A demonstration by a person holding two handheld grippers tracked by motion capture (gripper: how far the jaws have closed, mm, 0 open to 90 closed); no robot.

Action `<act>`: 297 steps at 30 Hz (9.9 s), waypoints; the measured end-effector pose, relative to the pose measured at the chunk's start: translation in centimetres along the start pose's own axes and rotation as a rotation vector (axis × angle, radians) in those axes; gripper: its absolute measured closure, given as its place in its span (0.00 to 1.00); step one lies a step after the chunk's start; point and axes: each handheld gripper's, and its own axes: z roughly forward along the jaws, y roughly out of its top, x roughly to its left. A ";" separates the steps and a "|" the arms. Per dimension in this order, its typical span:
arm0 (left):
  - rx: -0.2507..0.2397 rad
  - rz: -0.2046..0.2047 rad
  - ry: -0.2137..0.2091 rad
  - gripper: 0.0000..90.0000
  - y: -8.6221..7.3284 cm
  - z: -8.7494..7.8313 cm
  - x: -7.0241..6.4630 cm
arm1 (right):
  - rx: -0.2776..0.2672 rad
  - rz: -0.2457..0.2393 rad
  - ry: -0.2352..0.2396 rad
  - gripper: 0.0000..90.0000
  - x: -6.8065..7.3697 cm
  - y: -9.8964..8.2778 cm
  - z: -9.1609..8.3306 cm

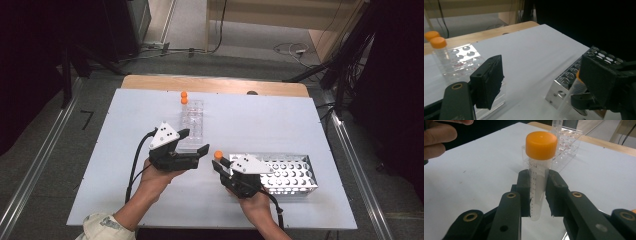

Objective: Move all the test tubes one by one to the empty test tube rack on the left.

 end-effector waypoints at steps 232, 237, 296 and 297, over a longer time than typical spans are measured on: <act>-0.010 -0.048 0.220 0.22 -1.3 1.4 4.1 | -0.118 0.019 -0.078 0.80 -2.2 -1.4 -5.9; -0.011 -0.037 0.202 0.22 -1.0 1.3 3.6 | -0.139 0.014 -0.059 0.80 -1.7 -0.8 -6.3; 0.052 0.107 -0.134 0.72 -1.8 2.2 -3.7 | -0.019 0.018 0.037 0.80 0.1 -0.5 -0.2; 0.051 0.105 -0.135 0.74 -1.8 2.2 -3.7 | -0.020 0.020 0.036 0.80 0.1 -0.5 -0.2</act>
